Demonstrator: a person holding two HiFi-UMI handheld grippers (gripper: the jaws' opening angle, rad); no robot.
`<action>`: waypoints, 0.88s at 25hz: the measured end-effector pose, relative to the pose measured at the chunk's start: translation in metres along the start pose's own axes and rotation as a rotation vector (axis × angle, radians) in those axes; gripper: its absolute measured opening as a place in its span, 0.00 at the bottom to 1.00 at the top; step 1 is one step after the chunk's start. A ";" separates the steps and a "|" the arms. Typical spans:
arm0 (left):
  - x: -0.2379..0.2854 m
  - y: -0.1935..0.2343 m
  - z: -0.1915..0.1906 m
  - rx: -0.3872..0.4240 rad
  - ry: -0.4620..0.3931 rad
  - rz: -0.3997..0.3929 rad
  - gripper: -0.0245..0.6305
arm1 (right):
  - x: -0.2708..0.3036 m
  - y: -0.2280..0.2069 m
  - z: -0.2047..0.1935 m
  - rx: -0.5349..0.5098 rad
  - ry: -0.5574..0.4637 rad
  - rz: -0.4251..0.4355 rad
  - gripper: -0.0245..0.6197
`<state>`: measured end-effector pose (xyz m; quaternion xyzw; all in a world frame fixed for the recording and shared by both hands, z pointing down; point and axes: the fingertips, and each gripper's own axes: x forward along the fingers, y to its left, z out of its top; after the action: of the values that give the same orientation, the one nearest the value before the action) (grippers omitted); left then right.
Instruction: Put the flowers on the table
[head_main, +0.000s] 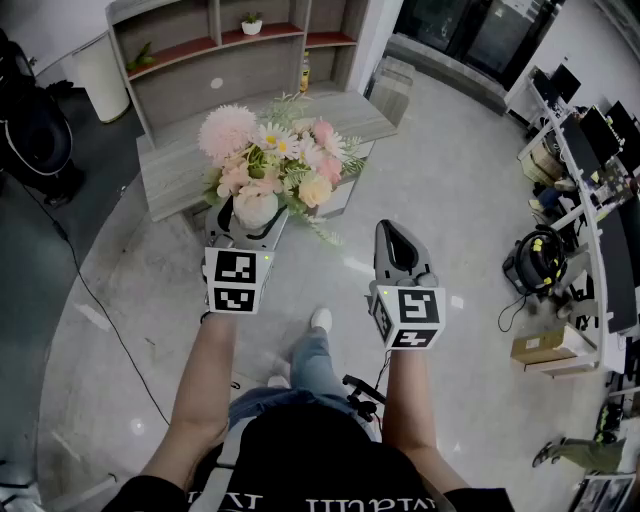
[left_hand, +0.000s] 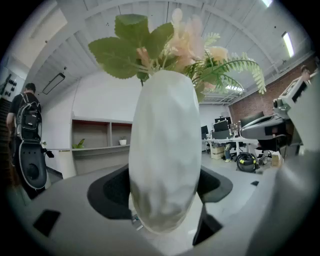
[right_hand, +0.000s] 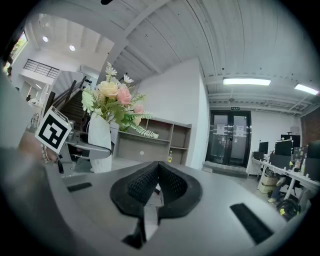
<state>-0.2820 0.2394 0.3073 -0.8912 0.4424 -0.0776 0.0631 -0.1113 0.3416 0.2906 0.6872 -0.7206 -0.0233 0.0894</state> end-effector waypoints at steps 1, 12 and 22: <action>0.000 0.000 0.000 -0.001 -0.001 -0.001 0.61 | -0.001 0.000 0.000 0.000 0.000 -0.002 0.06; 0.005 0.003 -0.003 0.006 -0.006 0.010 0.61 | 0.001 -0.007 -0.008 0.029 -0.004 -0.015 0.06; 0.109 0.034 0.000 -0.023 0.016 0.006 0.61 | 0.096 -0.054 -0.004 0.063 0.007 -0.034 0.06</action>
<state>-0.2436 0.1314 0.3102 -0.8900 0.4463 -0.0793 0.0495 -0.0614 0.2432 0.2953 0.7020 -0.7088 0.0004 0.0697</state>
